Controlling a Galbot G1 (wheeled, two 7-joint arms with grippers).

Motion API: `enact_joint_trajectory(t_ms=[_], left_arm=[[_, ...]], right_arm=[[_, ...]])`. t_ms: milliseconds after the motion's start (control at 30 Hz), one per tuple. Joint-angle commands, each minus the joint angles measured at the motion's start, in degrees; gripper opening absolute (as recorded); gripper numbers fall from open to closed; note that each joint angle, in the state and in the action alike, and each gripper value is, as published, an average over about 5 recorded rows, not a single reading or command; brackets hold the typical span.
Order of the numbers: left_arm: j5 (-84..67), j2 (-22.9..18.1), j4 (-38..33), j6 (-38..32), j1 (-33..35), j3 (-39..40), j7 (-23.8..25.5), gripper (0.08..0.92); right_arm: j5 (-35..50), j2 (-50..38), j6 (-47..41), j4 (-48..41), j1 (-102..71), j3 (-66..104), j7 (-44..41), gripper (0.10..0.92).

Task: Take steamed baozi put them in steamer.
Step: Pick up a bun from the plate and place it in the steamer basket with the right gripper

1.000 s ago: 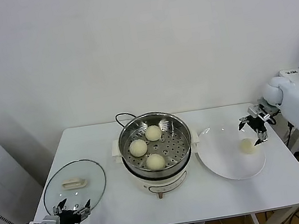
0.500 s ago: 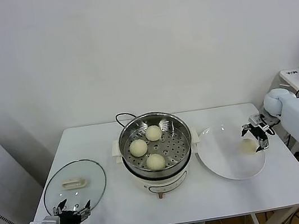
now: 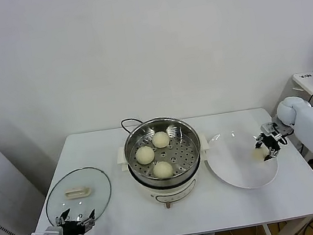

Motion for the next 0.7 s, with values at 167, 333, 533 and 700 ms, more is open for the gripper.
enact_joint_trajectory(t_ms=[167,333,533,700], left_arm=[[0.59,0.06,-0.22,0.42,0.40,-0.35,-0.24,0.823],[0.82,-0.18,-0.63,0.69,0.37,-0.35,-0.39,0.823],[0.98,-0.15,-0.66,0.77,0.31,-0.21,-0.43,0.823],[1.09,-0.32,-0.83,0.76,0.40,-0.16,-0.53,0.823]], right_arm=[[22.38,-7.30,-9.54,14.56,13.61,-21.05,-1.79,0.527],[35.87,-10.14,-17.97,23.20,29.10,-37.69,-1.34,0.530],[46.18,-8.18,-24.73,31.71,41.71,-48.03,0.86,0.534],[53.17,-3.70,-30.93,35.97,48.22,-52.60,4.29,0.533]])
